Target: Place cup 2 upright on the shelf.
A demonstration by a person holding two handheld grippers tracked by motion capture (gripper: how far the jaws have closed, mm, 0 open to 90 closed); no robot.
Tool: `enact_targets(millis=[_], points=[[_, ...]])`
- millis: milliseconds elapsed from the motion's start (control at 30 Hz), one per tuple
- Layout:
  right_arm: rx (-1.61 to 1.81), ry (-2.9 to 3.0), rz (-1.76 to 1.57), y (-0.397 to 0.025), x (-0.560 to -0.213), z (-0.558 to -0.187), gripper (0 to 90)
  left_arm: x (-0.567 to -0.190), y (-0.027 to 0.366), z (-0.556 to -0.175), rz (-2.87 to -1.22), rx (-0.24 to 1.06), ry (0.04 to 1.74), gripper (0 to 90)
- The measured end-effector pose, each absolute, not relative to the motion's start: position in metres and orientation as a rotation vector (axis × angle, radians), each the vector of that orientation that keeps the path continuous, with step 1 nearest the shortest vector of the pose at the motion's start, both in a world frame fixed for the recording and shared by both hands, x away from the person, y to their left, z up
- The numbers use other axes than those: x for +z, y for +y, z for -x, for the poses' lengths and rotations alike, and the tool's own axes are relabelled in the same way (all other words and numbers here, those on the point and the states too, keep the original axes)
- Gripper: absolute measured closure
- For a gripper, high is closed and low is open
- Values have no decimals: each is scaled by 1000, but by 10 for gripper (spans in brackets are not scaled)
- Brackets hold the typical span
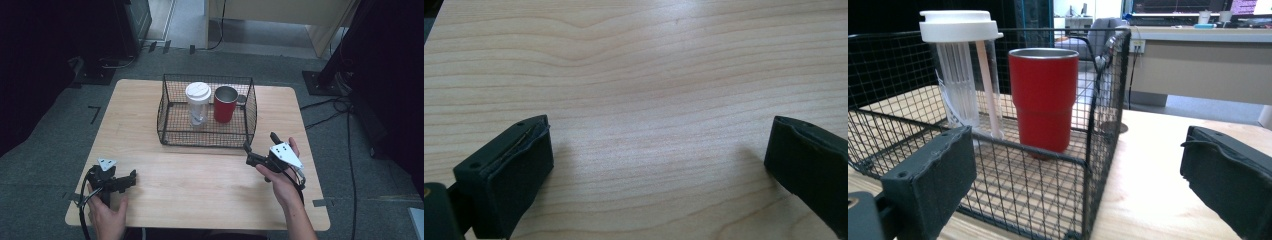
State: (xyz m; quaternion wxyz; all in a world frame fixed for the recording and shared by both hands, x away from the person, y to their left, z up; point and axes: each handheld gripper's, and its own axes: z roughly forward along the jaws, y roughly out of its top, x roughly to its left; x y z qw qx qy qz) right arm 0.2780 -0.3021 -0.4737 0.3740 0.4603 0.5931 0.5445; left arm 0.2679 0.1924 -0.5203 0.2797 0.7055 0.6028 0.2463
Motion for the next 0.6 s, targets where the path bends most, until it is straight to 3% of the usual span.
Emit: enact_targets(millis=[600], points=[[1310,1504,-1283,-336,-497,-256,16,-520,193,-268,-1896,660,1615,0]])
